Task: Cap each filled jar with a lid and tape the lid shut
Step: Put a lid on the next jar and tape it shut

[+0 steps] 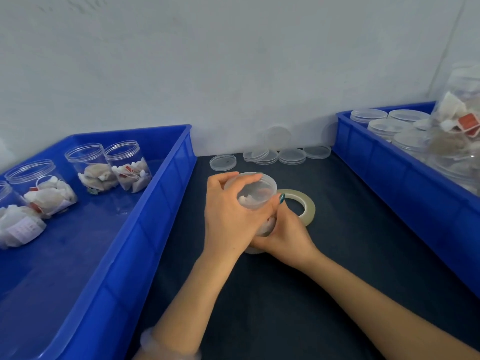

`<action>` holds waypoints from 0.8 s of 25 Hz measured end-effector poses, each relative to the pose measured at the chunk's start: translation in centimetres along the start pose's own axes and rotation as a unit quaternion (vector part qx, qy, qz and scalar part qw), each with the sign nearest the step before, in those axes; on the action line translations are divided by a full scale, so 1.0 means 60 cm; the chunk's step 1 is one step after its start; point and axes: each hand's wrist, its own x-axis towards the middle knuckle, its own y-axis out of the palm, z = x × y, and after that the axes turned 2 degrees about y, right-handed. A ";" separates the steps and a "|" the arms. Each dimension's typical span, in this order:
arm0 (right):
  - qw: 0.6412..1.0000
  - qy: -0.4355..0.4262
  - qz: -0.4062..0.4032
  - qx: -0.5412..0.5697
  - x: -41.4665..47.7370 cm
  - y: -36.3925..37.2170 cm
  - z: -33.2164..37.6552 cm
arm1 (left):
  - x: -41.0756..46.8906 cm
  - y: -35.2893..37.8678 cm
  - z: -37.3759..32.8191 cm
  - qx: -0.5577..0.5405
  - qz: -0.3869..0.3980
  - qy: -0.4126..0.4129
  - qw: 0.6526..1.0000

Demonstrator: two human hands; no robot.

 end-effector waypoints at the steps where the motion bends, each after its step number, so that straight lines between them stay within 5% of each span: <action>1: 1.000 -0.004 -0.005 0.006 -0.001 0.002 0.003 | 0.002 -0.003 -0.001 -0.006 0.003 -0.011 1.000; 4: 0.999 -0.017 -0.031 0.001 -0.007 0.012 0.013 | 0.005 -0.012 0.003 0.008 0.007 -0.034 0.999; 8: 0.984 -0.028 -0.110 -0.135 -0.018 0.020 0.026 | 0.011 -0.021 0.007 -0.039 0.021 -0.090 0.995; 15: 0.913 -0.074 -0.182 -0.357 -0.016 0.002 0.030 | 0.012 -0.019 0.013 -0.121 0.066 -0.128 0.982; 17: 0.950 -0.060 -0.126 -0.280 -0.014 -0.011 0.032 | 0.013 -0.027 0.013 -0.160 0.086 -0.120 0.976; 20: 0.999 0.014 0.047 -0.008 -0.004 -0.036 0.042 | 0.016 -0.049 0.015 -0.242 0.143 -0.090 0.956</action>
